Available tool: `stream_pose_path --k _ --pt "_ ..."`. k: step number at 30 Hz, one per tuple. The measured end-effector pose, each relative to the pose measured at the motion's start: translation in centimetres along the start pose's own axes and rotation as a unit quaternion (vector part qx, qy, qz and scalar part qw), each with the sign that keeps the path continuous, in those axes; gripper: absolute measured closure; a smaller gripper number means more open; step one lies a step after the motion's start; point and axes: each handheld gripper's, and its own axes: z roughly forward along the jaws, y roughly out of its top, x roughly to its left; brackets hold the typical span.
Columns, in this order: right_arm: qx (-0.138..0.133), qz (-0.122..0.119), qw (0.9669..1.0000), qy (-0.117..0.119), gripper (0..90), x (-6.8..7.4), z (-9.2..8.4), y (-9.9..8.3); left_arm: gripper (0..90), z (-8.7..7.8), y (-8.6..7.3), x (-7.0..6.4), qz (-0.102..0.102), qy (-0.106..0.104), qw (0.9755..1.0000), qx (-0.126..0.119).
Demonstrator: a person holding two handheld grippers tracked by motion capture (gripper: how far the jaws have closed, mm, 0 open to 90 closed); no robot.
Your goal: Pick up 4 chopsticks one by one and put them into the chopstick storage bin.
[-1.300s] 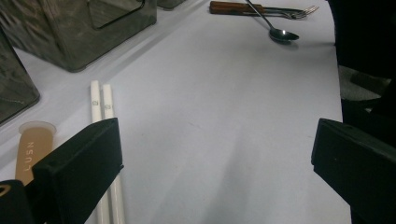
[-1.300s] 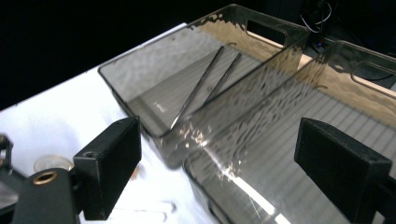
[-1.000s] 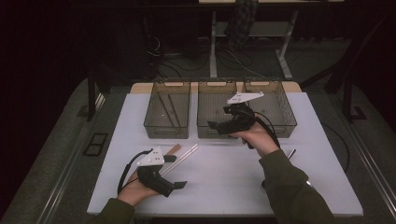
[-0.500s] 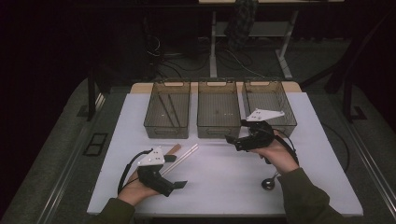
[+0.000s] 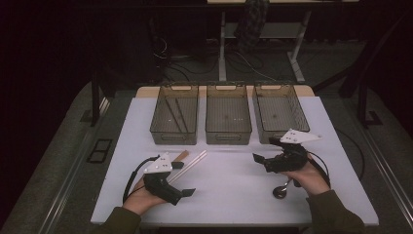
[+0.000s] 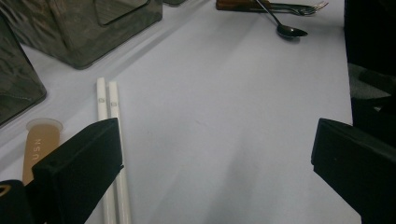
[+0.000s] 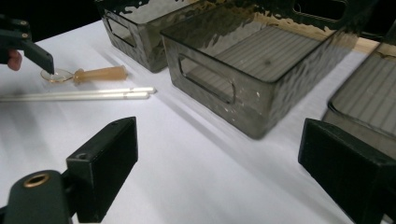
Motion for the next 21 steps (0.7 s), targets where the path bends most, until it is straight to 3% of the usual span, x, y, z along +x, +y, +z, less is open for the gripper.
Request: stream_pose_path --k 12,21 --pt "-0.001 0.008 1.0000 -0.001 11.5 -0.1 -2.4 -3.5 2.1 -0.1 0.1 0.0 -0.002 0.014 0.9999 0.001" --pt "0.019 0.003 0.9997 -0.012 11.5 -0.2 -3.8 -6.2 8.5 -0.5 0.2 0.4 -0.009 0.028 0.9996 0.001"
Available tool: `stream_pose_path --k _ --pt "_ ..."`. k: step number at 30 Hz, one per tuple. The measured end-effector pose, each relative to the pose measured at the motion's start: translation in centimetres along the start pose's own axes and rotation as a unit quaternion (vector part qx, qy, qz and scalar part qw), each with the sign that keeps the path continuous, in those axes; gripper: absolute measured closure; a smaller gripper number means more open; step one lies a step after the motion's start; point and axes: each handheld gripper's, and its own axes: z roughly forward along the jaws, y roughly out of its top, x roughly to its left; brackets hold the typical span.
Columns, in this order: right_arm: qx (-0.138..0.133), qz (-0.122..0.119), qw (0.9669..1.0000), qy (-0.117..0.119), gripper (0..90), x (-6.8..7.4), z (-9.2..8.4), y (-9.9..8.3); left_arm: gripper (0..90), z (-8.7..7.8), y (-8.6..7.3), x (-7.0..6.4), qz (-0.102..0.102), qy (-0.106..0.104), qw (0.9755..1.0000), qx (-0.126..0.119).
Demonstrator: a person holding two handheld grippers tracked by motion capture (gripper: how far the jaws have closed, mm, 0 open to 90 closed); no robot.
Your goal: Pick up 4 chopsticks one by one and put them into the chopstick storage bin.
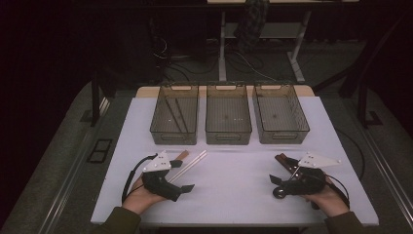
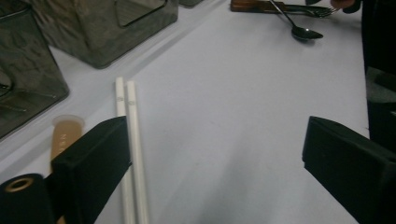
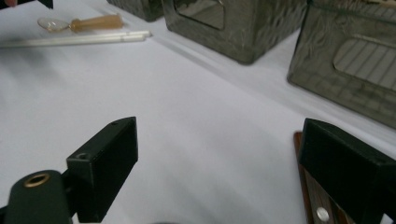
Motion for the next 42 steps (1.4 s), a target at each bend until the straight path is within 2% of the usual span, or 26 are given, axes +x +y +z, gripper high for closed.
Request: stream_pose_path --k 8,11,14,17,24,26,34,42 --pt "0.005 0.006 1.0000 -0.006 11.5 -0.2 -0.7 -0.8 28.4 -0.6 0.0 1.0 -0.024 0.022 0.9994 0.013" --pt "0.008 0.003 1.0000 -0.005 11.5 -0.1 -0.5 -0.8 38.3 -0.8 -0.1 1.3 -0.027 0.027 0.9992 0.014" --pt "0.013 -0.003 0.9999 -0.005 11.5 0.1 -0.3 -0.8 48.0 -1.1 -0.3 2.0 -0.042 0.033 0.9985 0.014" --pt "0.014 -0.005 0.9999 -0.005 11.5 0.2 -0.3 -0.8 57.4 -1.2 -0.5 2.8 -0.060 0.040 0.9973 0.017" --pt "0.016 -0.006 0.9998 -0.007 11.5 0.1 -0.2 -0.8 70.3 -0.6 -1.1 4.0 -0.088 0.047 0.9941 0.042" --pt "0.016 -0.005 0.9998 -0.007 11.5 0.1 -0.2 -0.8 72.9 -0.4 -1.2 4.2 -0.093 0.049 0.9932 0.050" --pt "0.017 -0.005 0.9998 -0.008 11.5 0.2 -0.3 -0.8 77.5 0.1 -1.4 4.1 -0.086 0.042 0.9929 0.069" --pt "0.019 -0.006 0.9998 -0.010 11.5 0.1 -0.3 -0.8 79.1 0.4 -1.5 4.1 -0.082 0.049 0.9920 0.082"
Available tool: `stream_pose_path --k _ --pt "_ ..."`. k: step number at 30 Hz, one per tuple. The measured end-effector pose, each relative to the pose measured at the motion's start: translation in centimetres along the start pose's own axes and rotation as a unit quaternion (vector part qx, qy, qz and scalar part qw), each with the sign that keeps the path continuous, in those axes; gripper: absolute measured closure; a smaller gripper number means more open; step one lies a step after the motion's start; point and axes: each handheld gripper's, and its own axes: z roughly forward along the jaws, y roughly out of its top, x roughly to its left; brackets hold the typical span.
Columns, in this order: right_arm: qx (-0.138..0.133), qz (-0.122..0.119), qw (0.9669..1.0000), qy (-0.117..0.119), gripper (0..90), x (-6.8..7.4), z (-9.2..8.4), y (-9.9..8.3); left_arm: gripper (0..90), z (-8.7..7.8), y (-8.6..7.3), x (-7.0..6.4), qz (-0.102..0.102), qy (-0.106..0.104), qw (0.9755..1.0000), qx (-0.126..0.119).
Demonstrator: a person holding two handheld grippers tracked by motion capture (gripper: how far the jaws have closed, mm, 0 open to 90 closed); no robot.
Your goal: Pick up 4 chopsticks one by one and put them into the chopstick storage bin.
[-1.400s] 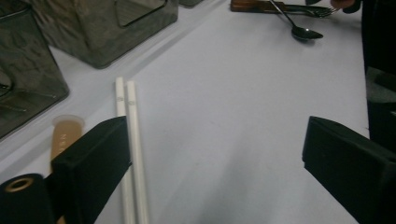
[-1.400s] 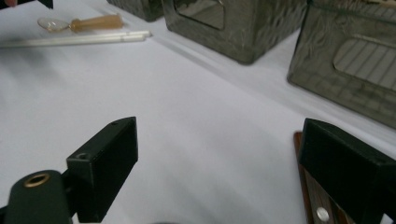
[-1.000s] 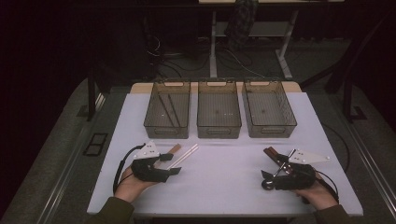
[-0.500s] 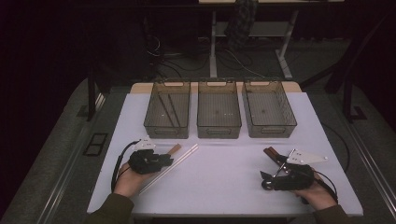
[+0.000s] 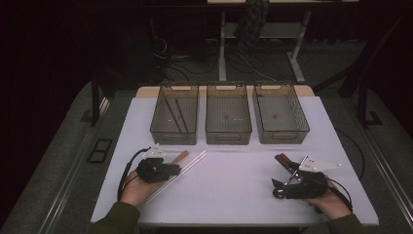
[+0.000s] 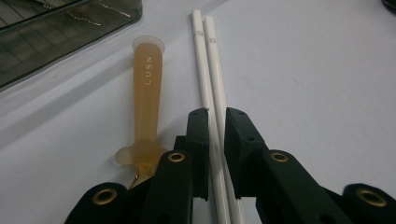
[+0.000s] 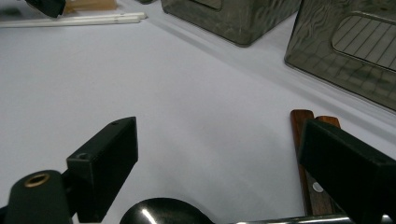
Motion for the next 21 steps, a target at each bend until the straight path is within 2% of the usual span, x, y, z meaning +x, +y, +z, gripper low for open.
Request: stream_pose_path --k 12,21 --pt "0.000 0.000 1.0000 0.000 11.5 0.04 0.00 0.01 79.3 0.31 -0.11 0.03 -0.004 0.006 1.0000 0.007" --pt "0.000 0.001 1.0000 -0.001 11.5 0.02 -0.04 -0.01 79.9 0.30 -0.15 0.03 0.005 0.026 0.9995 0.017"
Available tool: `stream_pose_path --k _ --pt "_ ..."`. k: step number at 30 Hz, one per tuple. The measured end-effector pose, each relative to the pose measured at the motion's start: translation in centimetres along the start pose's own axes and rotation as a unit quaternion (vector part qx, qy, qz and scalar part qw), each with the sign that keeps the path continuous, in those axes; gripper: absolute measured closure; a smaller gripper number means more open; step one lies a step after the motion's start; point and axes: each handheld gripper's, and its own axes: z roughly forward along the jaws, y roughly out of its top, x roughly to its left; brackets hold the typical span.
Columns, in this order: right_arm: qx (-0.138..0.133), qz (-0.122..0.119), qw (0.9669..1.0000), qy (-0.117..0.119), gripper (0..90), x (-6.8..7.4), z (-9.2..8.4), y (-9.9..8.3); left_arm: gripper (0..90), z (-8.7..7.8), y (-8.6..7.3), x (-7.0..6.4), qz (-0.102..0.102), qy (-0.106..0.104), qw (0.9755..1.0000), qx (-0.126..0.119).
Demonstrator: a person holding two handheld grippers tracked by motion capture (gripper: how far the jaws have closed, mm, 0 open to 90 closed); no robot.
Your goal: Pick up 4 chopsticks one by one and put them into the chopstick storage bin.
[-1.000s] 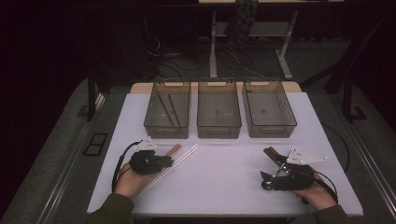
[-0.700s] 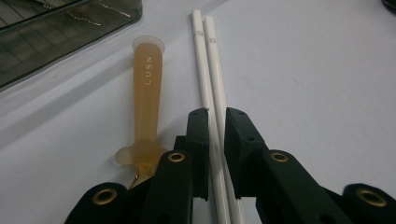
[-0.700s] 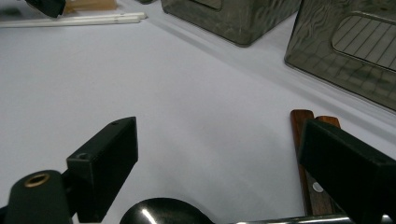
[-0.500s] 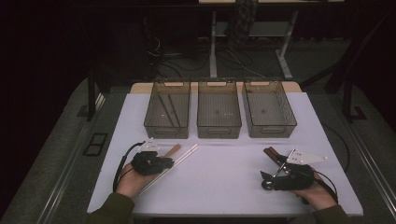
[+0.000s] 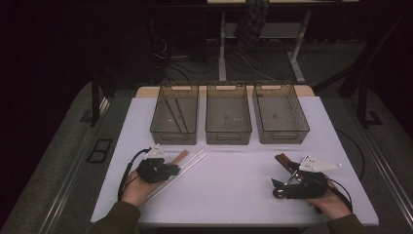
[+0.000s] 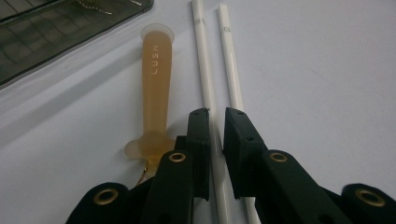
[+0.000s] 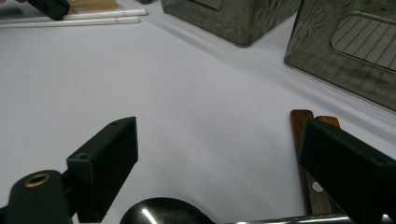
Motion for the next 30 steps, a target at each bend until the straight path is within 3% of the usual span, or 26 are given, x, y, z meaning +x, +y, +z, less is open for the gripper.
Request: stream_pose_path --k 15,19,23,30 --pt "0.002 -0.002 1.0000 -0.001 11.5 0.0 0.0 0.0 82.3 0.3 0.2 -1.5 0.037 0.052 0.9979 0.014" --pt "0.003 -0.003 1.0000 -0.001 11.5 0.1 0.0 0.0 83.4 0.3 0.3 -1.6 0.032 0.056 0.9978 0.015" --pt "0.004 -0.004 1.0000 -0.001 11.5 0.1 0.1 0.0 83.9 0.3 0.3 -1.4 0.014 0.049 0.9986 0.012" --pt "0.005 -0.007 1.0000 -0.002 11.5 0.1 0.0 0.0 84.2 0.2 0.3 -1.3 0.008 0.047 0.9988 0.011"
